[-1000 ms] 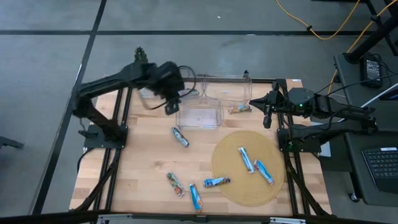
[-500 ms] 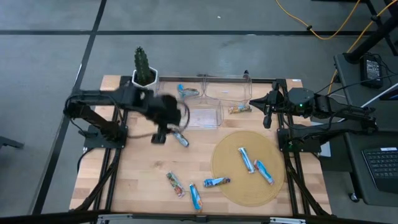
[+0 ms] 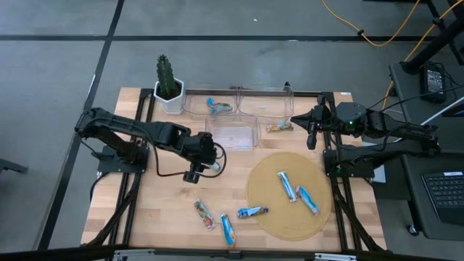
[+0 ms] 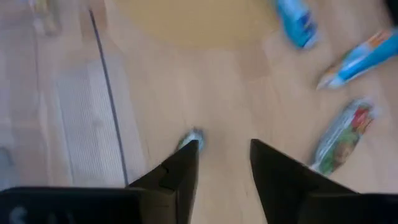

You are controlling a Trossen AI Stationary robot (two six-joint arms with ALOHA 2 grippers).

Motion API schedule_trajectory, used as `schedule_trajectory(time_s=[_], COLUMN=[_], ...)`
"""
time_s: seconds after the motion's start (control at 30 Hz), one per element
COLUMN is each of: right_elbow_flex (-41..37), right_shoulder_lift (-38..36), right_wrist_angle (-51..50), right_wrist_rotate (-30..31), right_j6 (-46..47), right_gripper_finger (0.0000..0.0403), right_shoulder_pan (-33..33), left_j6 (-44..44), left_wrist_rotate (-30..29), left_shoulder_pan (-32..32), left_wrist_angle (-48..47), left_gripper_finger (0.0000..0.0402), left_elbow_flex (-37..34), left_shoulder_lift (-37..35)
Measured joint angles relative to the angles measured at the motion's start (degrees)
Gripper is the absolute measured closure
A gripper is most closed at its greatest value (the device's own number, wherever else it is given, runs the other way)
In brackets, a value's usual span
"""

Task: Pick and place Granola Bars by type
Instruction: Put the blue granola bar into the top right transparent bin

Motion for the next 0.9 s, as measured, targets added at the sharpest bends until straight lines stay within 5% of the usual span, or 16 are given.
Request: schedule_trajectory(time_s=[0.43,0.9], right_elbow_flex=[0.02,0.02], right_shoulder_lift=[0.0,0.0], right_wrist_angle=[-0.04,-0.09], right_wrist_rotate=[-0.02,-0.04], right_j6=[-0.17,0.02], right_gripper_finger=[0.037,0.037], right_shoulder_pan=[-0.02,0.0], left_j6=[-0.51,7.67], left_wrist_rotate=[-0.13,-3.52], left_shoulder_pan=[0.65,1.65], left_wrist_angle=[7.89,9.51], left_gripper_finger=[0.0217,0.0178], left_elbow_flex=[-7.31,-7.56], left_shoulder_lift=[6.93,21.45])
